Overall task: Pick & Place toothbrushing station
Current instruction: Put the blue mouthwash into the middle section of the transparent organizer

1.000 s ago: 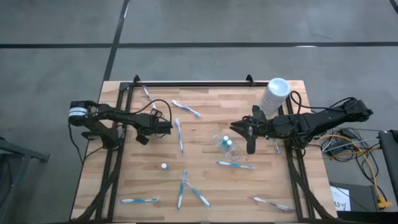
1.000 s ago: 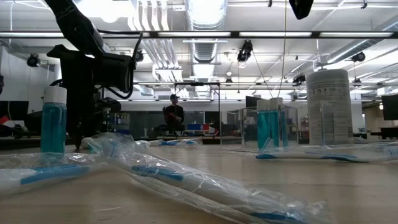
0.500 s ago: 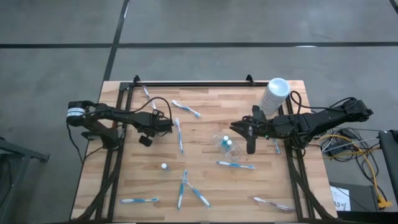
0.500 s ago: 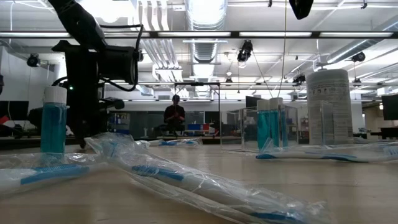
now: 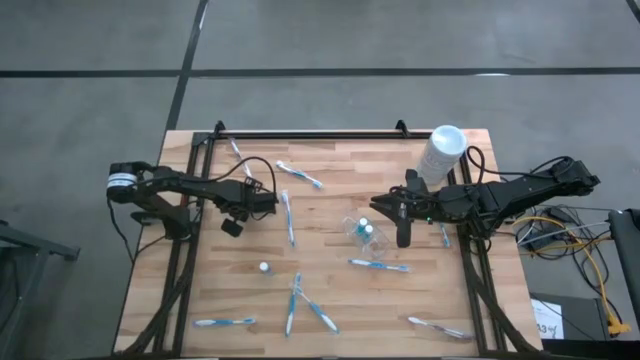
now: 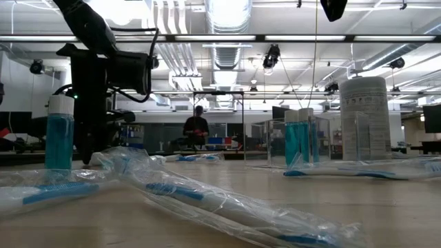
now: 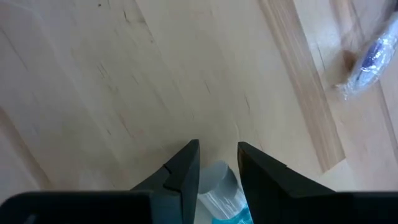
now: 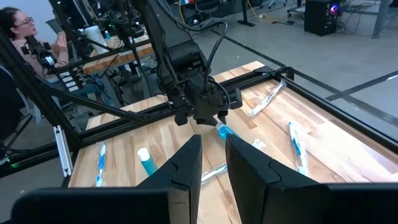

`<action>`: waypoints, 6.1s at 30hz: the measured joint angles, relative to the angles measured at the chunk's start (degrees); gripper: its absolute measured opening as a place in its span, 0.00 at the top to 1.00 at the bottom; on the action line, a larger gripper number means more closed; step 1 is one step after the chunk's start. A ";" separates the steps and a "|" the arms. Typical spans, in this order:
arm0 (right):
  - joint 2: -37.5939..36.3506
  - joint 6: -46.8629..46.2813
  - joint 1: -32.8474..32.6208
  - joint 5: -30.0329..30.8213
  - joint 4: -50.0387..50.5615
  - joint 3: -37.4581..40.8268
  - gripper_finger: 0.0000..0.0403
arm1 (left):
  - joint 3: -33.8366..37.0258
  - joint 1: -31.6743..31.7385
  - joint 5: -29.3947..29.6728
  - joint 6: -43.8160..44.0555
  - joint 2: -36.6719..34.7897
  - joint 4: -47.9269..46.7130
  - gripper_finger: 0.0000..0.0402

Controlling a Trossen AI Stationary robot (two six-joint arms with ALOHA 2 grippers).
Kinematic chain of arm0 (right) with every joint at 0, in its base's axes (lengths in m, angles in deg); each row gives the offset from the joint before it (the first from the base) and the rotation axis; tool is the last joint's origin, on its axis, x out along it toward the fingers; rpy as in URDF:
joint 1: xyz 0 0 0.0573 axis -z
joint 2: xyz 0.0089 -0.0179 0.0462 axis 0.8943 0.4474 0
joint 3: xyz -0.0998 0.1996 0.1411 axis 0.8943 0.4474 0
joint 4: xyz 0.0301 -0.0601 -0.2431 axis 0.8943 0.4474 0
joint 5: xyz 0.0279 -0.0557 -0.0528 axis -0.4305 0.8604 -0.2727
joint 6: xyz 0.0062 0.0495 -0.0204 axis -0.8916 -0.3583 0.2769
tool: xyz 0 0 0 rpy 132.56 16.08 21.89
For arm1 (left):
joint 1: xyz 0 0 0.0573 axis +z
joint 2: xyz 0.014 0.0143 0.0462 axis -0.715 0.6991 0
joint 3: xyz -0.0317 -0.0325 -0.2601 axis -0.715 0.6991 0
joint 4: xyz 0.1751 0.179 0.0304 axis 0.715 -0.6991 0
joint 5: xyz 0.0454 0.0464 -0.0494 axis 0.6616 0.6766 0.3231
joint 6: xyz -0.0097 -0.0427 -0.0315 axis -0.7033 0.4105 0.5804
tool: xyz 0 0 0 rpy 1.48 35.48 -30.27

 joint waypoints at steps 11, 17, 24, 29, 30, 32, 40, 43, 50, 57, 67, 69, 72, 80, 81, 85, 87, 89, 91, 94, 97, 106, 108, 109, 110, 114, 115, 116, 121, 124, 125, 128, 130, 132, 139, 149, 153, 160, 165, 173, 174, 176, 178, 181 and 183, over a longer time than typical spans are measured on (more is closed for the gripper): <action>0.00 0.00 0.02 -0.02 0.00 0.00 0.83 | 0.00 0.31 -1.94 1.02 0.00 -0.50 0.72; 0.00 0.00 0.00 -0.02 0.00 0.02 0.83 | 0.00 0.36 -2.30 1.02 0.00 -1.01 0.72; 0.00 0.00 0.02 0.00 0.00 0.00 0.83 | 0.00 0.36 -2.38 0.14 0.00 -1.10 0.72; 0.00 -0.02 0.01 -0.01 0.00 0.02 0.83 | 0.02 0.36 -2.17 -0.36 0.00 -1.07 0.72; 0.00 -0.01 0.00 -0.01 0.00 0.02 0.83 | 0.02 0.36 -2.13 -0.40 0.00 -1.07 0.72; 0.00 -0.02 0.00 -0.02 0.00 0.00 0.83 | 0.02 0.36 -2.05 -0.86 0.04 -1.24 0.72; 0.00 0.00 0.00 0.00 0.00 0.00 0.83 | 0.11 0.36 -2.17 -1.78 0.13 -2.67 0.72; 0.00 -0.02 0.02 0.00 0.01 0.02 0.83 | 0.11 0.36 -2.92 -1.80 0.13 -3.47 0.72; 0.00 -0.01 0.01 -0.02 0.00 0.02 0.83 | 0.13 0.36 -3.51 -3.21 0.15 -4.98 0.72; 0.00 -0.02 0.00 0.00 0.00 0.02 0.83 | 0.13 0.36 -3.51 -3.47 0.15 -4.55 0.72; 0.00 -0.01 0.02 0.00 0.00 0.00 0.83 | 0.13 0.36 -3.03 -3.49 0.15 -3.05 0.72; 0.00 -0.02 0.00 -0.02 0.01 0.02 0.83 | 0.13 0.36 -2.99 -3.47 0.21 -2.86 0.72; 0.00 -0.02 0.00 -0.02 0.00 0.00 0.83 | 0.13 0.36 -2.83 -3.46 0.24 -2.68 0.72; 0.00 -0.01 0.00 -0.01 0.00 0.01 0.83 | -0.03 0.38 -3.56 -2.80 0.24 -2.16 0.56; 0.00 -0.02 0.00 -0.02 0.00 0.00 0.83 | -0.12 0.38 -3.55 -2.47 0.24 -2.04 0.53; 0.00 0.00 0.00 -0.02 0.00 0.00 0.83 | -0.72 0.38 -4.15 -2.15 0.24 -1.84 0.47; 0.00 -0.01 0.00 0.00 0.00 0.01 0.83 | -1.39 0.35 -4.84 -1.56 0.24 -1.44 0.47; 0.00 -0.01 0.00 -0.01 0.00 0.00 0.83 | -2.23 0.34 -5.19 -0.70 0.24 -0.90 0.47; 0.00 -0.02 0.01 0.00 0.02 0.00 0.83 | -3.04 0.34 -5.12 0.19 0.22 -1.01 0.47; 0.00 -0.02 0.00 -0.02 0.00 0.00 0.83 | -3.87 0.34 -4.95 0.64 0.22 -1.03 0.47; 0.00 -0.02 0.02 -0.02 0.00 0.00 0.83 | -3.87 0.34 -4.83 0.72 0.48 -1.11 0.47; 0.00 0.00 0.02 0.00 0.00 0.00 0.83 | -3.73 0.32 -5.05 0.67 3.26 -0.24 0.47; 0.00 -0.02 0.00 0.00 0.02 0.02 0.83 | -3.88 0.32 -5.12 0.61 4.04 -0.24 0.47; 0.00 -0.02 0.02 -0.02 0.00 0.00 0.83 | -3.89 0.32 -5.16 0.60 4.42 -0.23 0.47; 0.00 -0.02 0.00 -0.02 0.00 0.00 0.83 | -3.89 0.32 -5.17 0.58 4.75 -0.22 0.47; 0.00 0.00 0.00 -0.01 0.00 0.01 0.83 | -3.85 0.32 -5.27 0.51 5.29 -0.13 0.47; 0.00 0.00 0.02 -0.02 0.00 0.02 0.83 | -3.83 0.32 -5.29 0.47 5.12 -0.11 0.47; 0.00 0.00 0.00 -0.02 0.00 0.02 0.83 | -3.79 0.32 -5.29 0.31 4.81 -0.07 0.47; 0.00 0.00 0.01 -0.02 0.00 0.00 0.83 | -4.75 0.34 -4.40 -0.09 3.53 -1.27 0.47; 0.00 -0.02 0.01 -0.01 0.01 0.02 0.83 | -5.62 0.38 -3.81 0.23 3.32 -1.25 0.47; 0.00 -0.02 0.00 -0.02 0.00 0.02 0.83 | -5.84 0.38 -3.65 0.27 3.30 -1.36 0.47; 0.00 0.00 0.02 0.00 0.00 0.00 0.83 | -6.32 0.38 -2.95 0.29 3.30 -1.59 0.47; 0.00 -0.01 0.01 -0.01 0.00 0.01 0.83 | -6.64 0.38 -2.73 0.29 3.28 -1.60 0.47; 0.00 -0.02 0.01 0.00 0.00 0.00 0.83 | -6.64 0.38 -2.62 0.29 3.26 -1.83 0.47; 0.00 -0.02 0.02 -0.02 0.00 0.00 0.83 | -6.63 0.38 -0.58 -0.51 3.22 -2.63 0.47; 0.00 0.00 0.01 0.00 0.00 0.01 0.83 | -12.56 -0.30 -6.54 -17.11 2.32 -5.03 0.47; 0.00 0.00 0.00 0.00 0.00 0.00 0.83 | -14.17 -0.55 -7.13 -23.94 2.29 -5.57 0.47; 0.00 -0.01 0.00 -0.02 0.00 0.01 0.83 | -12.66 -2.50 -7.18 -26.50 2.47 -4.92 0.47; 0.00 -0.01 0.00 -0.02 0.00 0.02 0.83 | -9.40 -3.68 -7.15 -26.24 2.49 -0.41 0.47; 0.00 0.00 0.00 -0.02 0.00 0.00 0.83 | -4.41 -3.75 -4.37 -26.05 2.49 5.62 0.47; 0.00 0.00 0.00 -0.02 0.00 0.02 0.83 | -3.88 -3.75 -3.84 -25.67 2.49 5.55 0.47; 0.00 -0.02 0.00 -0.02 0.00 0.00 0.83 | -3.10 -3.76 -2.97 -24.66 2.49 5.83 0.47; 0.00 -0.02 0.00 -0.02 0.00 0.02 0.83 | -2.59 -3.75 -2.37 -24.51 2.43 6.02 0.47; 0.00 -0.01 0.00 -0.01 0.00 0.01 0.83 | -2.40 -3.68 -1.58 -24.51 2.38 6.23 0.47; 0.00 0.00 0.00 -0.02 0.00 0.00 0.83 | -2.38 -3.64 -0.74 -24.52 2.38 6.26 0.47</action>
